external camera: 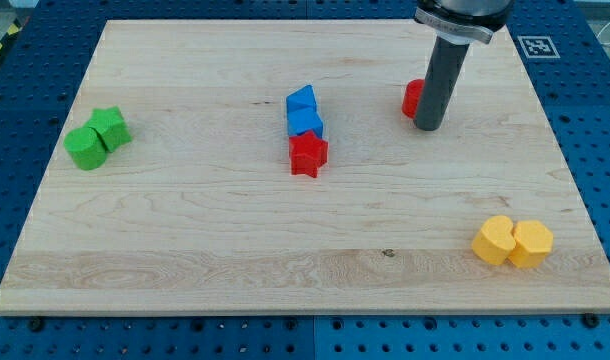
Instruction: Push the red circle left and a bit up
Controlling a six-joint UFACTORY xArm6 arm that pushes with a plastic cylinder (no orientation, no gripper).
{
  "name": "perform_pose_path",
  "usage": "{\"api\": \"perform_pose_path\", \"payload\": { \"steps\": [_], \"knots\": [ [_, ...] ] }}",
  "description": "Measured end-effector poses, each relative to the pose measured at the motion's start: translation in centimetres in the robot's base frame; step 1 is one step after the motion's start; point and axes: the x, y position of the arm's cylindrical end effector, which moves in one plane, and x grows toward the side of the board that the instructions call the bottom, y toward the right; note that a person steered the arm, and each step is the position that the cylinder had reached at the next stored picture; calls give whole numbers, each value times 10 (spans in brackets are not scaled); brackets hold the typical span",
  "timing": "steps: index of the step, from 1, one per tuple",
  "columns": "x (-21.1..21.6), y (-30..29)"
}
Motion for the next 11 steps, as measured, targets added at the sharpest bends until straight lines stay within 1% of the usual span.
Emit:
{"api": "perform_pose_path", "payload": {
  "steps": [2, 4, 7, 11],
  "knots": [
    [-2, 30],
    [-16, 31],
    [-16, 11],
    [-16, -36]
  ]
}}
